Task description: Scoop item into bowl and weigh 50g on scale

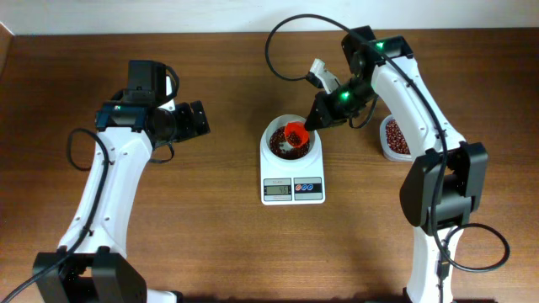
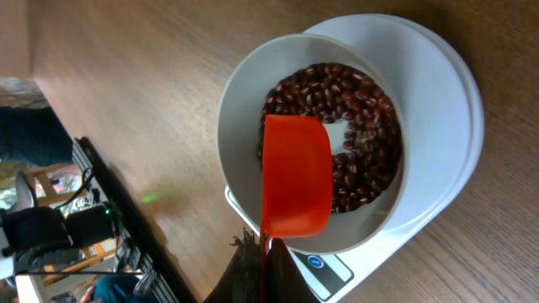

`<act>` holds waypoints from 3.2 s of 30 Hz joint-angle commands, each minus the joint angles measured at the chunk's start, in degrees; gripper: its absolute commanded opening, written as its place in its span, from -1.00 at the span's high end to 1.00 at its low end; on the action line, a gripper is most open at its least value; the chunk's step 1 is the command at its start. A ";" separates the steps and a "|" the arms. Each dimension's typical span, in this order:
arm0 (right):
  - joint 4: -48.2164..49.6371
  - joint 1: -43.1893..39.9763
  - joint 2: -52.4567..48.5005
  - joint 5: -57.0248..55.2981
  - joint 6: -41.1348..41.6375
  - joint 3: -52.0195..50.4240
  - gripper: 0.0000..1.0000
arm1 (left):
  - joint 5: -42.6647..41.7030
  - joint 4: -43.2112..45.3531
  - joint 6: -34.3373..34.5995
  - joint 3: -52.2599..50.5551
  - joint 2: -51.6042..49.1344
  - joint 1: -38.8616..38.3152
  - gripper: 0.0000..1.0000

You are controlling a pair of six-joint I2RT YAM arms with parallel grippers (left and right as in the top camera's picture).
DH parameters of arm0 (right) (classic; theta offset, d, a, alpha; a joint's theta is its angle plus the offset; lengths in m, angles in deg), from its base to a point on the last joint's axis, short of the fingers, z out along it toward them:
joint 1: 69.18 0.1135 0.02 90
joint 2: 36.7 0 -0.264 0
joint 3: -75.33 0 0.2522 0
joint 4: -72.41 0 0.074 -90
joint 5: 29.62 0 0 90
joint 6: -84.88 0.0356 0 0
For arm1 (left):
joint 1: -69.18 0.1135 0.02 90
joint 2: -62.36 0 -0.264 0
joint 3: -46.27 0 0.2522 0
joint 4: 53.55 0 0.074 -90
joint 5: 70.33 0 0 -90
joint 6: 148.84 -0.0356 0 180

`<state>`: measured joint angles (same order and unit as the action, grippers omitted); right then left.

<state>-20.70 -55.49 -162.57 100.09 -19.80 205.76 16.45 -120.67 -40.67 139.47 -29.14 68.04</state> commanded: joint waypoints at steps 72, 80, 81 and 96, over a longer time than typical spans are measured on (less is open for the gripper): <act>-4.90 5.05 5.81 -17.18 -1.40 14.27 0.92 | -0.42 0.09 -0.22 0.26 -0.52 -0.20 -0.98; -4.90 5.03 5.81 -17.14 -1.38 14.27 0.92 | -0.44 0.11 -0.22 0.26 -0.52 -0.20 -0.98; -4.90 5.03 5.81 -17.14 -1.38 14.27 0.92 | -0.44 0.09 -0.22 0.26 -0.52 -0.20 -0.98; -4.92 5.09 5.81 -17.16 -0.07 14.27 0.92 | -0.42 0.09 -0.22 0.26 -0.52 -0.20 -0.98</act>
<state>-25.40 -50.73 -158.89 81.97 -21.55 218.81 16.47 -120.67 -40.67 139.47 -29.14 68.04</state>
